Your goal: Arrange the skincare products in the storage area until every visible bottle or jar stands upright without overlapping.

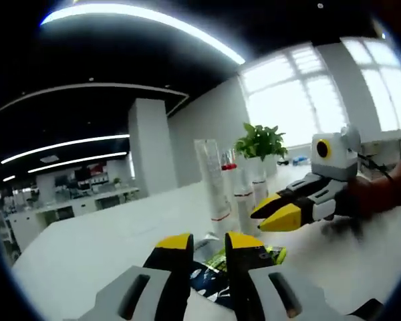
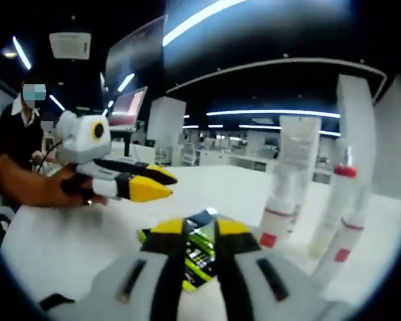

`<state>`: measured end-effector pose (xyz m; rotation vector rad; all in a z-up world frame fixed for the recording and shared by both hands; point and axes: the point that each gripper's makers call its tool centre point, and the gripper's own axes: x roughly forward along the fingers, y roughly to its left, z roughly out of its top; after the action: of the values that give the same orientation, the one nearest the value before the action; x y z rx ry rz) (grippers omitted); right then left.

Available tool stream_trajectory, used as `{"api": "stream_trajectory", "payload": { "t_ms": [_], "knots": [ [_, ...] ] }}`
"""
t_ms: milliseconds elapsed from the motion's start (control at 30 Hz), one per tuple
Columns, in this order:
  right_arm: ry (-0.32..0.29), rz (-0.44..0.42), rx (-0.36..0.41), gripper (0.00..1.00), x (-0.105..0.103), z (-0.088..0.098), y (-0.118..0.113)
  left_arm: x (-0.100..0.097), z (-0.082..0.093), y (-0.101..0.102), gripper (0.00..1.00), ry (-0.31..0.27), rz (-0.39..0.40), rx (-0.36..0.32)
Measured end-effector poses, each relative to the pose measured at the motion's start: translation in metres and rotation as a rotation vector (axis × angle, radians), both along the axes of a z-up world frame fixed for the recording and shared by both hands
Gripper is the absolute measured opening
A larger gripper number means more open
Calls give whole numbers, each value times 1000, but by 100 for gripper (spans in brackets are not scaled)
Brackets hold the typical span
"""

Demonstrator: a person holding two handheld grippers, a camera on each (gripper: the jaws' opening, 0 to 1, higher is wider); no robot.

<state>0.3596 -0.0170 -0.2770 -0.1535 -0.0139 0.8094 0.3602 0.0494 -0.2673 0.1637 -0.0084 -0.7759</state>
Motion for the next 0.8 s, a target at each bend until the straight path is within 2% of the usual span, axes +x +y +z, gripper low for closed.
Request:
{"api": "stream_trajectory", "payload": {
  "t_ms": [100, 233, 433, 533, 733, 800],
  "knots": [
    [-3, 10, 33, 18, -2, 6, 1, -5, 9, -2, 20, -22, -8, 9],
    [-8, 19, 51, 19, -4, 10, 1, -15, 13, -1, 21, -19, -17, 7],
    [-27, 58, 66, 24, -11, 16, 8, -32, 16, 7, 32, 1, -16, -15],
    [-33, 86, 85, 28, -16, 20, 12, -40, 21, 15, 34, -3, -7, -22],
    [-57, 164, 148, 38, -30, 35, 23, -53, 28, 32, 46, 6, 16, -31],
    [-56, 196, 171, 44, -35, 38, 27, -54, 29, 39, 50, 8, 21, -35]
  ]
}}
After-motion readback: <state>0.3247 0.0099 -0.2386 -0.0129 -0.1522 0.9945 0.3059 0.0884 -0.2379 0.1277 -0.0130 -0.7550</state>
